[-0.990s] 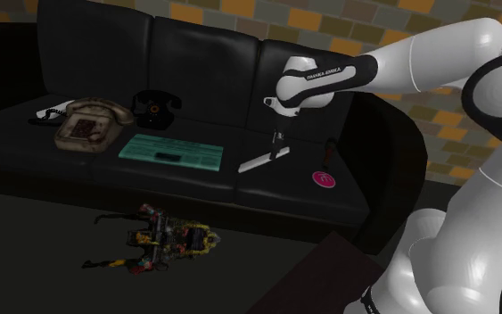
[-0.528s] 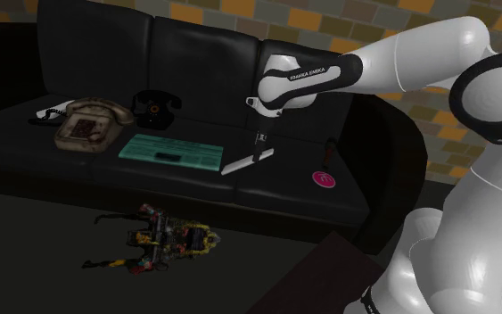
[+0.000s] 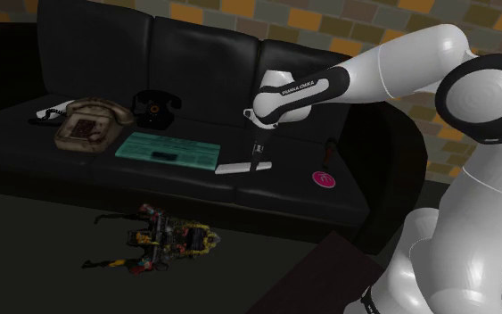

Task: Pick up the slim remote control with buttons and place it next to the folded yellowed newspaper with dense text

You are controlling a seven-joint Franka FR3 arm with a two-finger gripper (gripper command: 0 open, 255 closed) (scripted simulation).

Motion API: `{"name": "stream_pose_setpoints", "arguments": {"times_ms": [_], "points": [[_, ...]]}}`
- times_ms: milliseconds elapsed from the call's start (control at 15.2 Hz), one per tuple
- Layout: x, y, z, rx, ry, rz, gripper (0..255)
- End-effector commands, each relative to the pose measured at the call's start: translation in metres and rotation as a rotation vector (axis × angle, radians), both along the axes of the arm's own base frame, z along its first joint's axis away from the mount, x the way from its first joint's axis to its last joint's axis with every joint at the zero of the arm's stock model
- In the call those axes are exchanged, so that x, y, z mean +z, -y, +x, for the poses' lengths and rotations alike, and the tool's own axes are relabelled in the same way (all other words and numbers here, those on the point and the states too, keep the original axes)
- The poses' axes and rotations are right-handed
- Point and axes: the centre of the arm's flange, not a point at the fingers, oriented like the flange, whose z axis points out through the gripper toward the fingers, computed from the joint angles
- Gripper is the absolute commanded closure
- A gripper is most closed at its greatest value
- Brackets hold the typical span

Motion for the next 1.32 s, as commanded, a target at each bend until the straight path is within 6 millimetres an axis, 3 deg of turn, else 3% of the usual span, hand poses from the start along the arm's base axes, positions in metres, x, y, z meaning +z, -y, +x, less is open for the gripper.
{"name": "stream_pose_setpoints", "arguments": {"times_ms": [0, 330, 858, 924, 1254], "points": [[-0.010, 0.000, 0.000, 0.000, 0.001, 0.000, 255], [-0.039, 0.000, 0.000, 0.000, 0.001, 0.000, 255], [-0.039, 0.000, 0.000, 0.000, 0.001, 0.000, 255], [-0.039, 0.000, 0.000, 0.000, 0.001, 0.000, 0], [-0.039, 0.000, 0.000, 0.000, 0.000, 0.000, 0]]}}
